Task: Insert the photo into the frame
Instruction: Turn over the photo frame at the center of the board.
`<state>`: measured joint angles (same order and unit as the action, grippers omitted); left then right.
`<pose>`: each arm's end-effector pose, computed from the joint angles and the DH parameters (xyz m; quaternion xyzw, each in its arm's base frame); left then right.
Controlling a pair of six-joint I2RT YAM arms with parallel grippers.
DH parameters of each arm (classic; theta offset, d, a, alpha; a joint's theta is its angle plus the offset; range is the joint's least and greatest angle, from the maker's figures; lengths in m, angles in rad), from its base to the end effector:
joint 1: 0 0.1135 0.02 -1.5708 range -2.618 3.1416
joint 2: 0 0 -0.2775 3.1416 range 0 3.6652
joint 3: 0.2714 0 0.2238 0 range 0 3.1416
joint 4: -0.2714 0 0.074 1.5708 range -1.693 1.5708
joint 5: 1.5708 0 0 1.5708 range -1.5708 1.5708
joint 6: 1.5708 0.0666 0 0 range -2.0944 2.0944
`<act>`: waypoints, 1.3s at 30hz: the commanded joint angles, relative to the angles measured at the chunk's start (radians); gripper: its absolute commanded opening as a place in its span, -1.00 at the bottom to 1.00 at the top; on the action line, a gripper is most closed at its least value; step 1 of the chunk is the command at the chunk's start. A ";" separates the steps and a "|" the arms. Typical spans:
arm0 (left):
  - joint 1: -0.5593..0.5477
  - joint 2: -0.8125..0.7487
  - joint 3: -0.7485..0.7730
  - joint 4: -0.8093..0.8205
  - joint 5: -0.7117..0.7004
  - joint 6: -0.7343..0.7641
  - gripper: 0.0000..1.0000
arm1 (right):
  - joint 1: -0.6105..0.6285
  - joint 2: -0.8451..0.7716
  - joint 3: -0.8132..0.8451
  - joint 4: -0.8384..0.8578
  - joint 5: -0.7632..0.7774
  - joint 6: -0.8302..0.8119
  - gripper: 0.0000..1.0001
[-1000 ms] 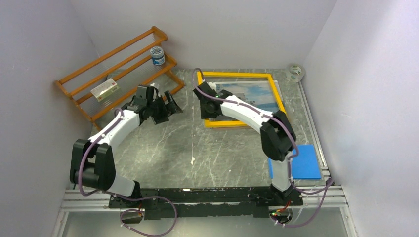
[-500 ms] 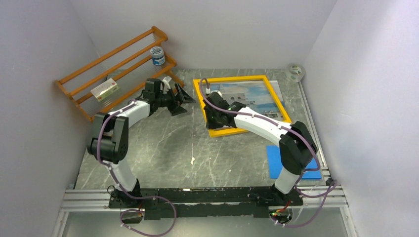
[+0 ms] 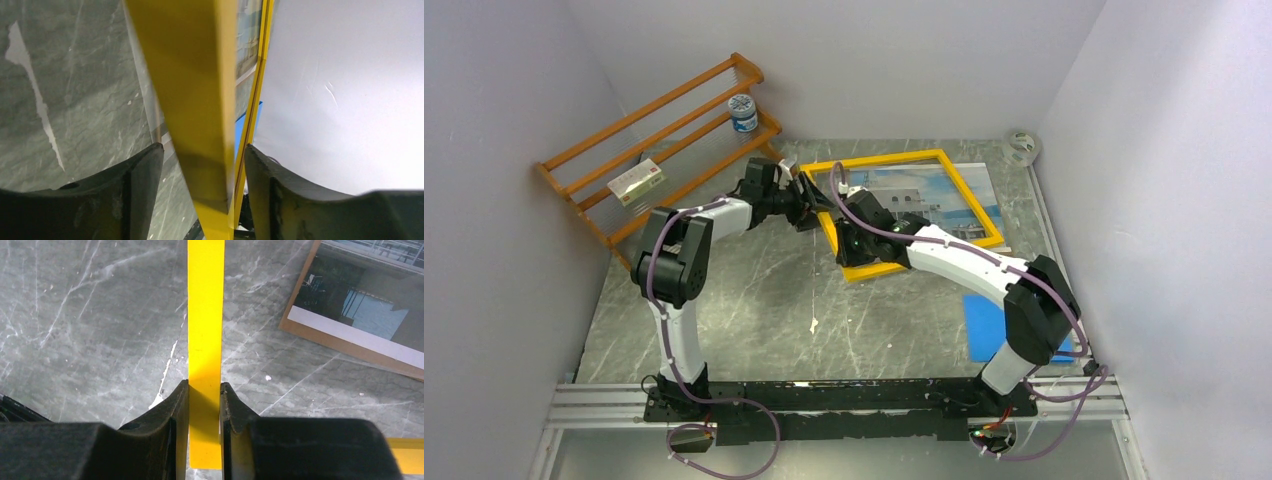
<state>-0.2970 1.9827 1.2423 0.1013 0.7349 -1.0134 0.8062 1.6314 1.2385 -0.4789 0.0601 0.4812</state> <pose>0.3979 -0.1685 0.1930 -0.1412 0.8374 -0.5099 0.1368 0.2447 0.2493 0.2558 -0.1418 0.9284 0.1828 0.2907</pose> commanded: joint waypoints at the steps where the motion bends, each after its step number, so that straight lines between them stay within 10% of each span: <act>1: -0.008 -0.005 0.053 0.064 0.042 -0.022 0.17 | 0.008 -0.069 -0.010 0.094 -0.051 -0.019 -0.73; 10: -0.012 -0.025 0.055 0.093 0.081 -0.009 -0.94 | 0.008 -0.083 -0.015 0.085 -0.006 0.015 -0.34; 20: -0.028 -0.116 0.063 -0.019 0.076 0.164 -0.95 | 0.000 -0.205 0.040 0.030 0.050 0.086 0.82; 30: -0.069 -0.318 0.023 -0.132 0.026 0.445 -0.95 | -0.381 -0.299 0.159 -0.167 0.032 0.678 0.68; 39: -0.105 -0.457 -0.005 -0.234 -0.078 0.618 -0.95 | -0.479 -0.216 0.272 -0.212 0.158 0.939 0.70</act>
<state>-0.3889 1.5963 1.2583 -0.1112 0.7094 -0.5350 0.3401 1.3830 1.4586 -0.6601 0.1585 1.2461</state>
